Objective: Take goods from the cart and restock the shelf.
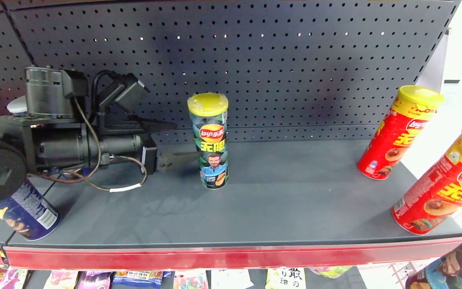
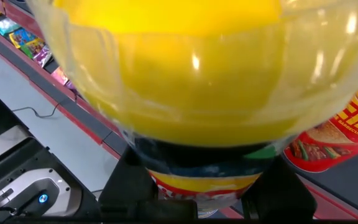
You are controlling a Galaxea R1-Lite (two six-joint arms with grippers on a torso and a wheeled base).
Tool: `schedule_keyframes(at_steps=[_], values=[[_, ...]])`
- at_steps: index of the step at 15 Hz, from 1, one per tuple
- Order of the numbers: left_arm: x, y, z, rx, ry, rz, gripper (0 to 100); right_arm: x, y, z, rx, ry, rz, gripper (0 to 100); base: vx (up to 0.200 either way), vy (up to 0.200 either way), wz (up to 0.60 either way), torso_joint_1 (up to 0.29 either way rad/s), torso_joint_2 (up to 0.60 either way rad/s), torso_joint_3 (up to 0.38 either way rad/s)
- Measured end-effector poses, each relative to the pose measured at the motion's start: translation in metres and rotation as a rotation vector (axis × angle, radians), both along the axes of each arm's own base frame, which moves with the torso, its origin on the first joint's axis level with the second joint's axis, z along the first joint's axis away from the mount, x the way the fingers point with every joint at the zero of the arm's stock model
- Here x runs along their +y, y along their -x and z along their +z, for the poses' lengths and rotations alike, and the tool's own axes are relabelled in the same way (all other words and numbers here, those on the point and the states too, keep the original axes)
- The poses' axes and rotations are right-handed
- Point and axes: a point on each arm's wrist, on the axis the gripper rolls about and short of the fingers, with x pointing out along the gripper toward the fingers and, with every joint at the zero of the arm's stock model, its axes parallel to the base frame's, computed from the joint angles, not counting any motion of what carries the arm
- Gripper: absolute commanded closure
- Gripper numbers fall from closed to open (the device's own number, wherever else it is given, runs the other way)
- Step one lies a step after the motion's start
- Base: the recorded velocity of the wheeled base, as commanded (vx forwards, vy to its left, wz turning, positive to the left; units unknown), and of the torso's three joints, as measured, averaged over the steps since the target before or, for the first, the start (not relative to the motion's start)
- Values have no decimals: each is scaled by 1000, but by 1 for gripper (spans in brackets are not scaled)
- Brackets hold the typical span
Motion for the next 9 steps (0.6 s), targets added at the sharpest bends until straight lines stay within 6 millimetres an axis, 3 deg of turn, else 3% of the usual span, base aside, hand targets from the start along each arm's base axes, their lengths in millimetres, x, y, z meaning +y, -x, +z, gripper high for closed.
schedule_keyframes(at_steps=[3,9], values=[[-12,-21,-5,-11,11,-18,0,0,0,0,3,-4,-3,100,0,0,0,0,0,0],[-29,-34,-10,29,32,-44,0,-1,2,0,-1,-6,-7,100,0,0,0,0,0,0]])
